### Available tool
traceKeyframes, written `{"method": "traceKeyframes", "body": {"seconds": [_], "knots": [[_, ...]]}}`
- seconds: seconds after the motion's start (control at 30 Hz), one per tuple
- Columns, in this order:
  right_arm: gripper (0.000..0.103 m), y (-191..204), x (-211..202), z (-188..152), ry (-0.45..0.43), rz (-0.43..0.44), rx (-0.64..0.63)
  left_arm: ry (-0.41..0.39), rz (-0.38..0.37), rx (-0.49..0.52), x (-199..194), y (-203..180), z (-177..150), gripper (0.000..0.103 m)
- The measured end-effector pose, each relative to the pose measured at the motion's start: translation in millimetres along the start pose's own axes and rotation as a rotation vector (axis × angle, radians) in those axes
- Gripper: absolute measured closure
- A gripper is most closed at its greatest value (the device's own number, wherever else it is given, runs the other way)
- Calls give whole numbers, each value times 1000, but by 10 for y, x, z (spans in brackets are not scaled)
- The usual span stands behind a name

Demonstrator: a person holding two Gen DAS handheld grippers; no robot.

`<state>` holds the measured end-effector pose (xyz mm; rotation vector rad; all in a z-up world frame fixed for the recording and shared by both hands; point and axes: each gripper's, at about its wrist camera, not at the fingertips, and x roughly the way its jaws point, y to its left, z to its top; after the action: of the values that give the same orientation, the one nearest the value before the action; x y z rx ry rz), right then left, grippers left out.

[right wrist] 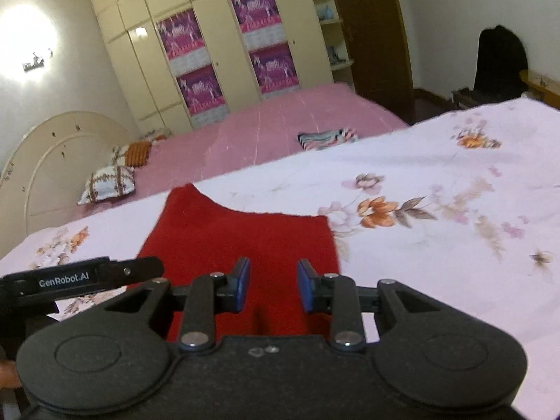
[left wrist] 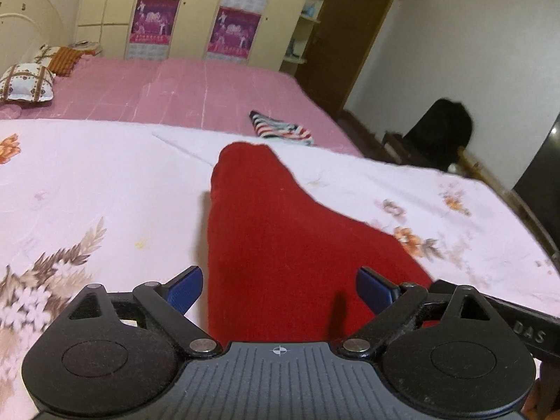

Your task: Fold small clothes

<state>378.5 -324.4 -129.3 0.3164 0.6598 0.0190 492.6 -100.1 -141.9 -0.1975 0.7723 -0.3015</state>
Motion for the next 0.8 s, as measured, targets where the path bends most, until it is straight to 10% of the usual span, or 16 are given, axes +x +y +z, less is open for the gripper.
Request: {"method": "traceKeyframes", "body": {"seconds": [0.4,0.8], "knots": [[75,90,922,91,43,-104,-100,68,50,-160,757,356,126,0],[73,153,700,111,31,-58,-123,44,118,-28,413,145,56,0]]}}
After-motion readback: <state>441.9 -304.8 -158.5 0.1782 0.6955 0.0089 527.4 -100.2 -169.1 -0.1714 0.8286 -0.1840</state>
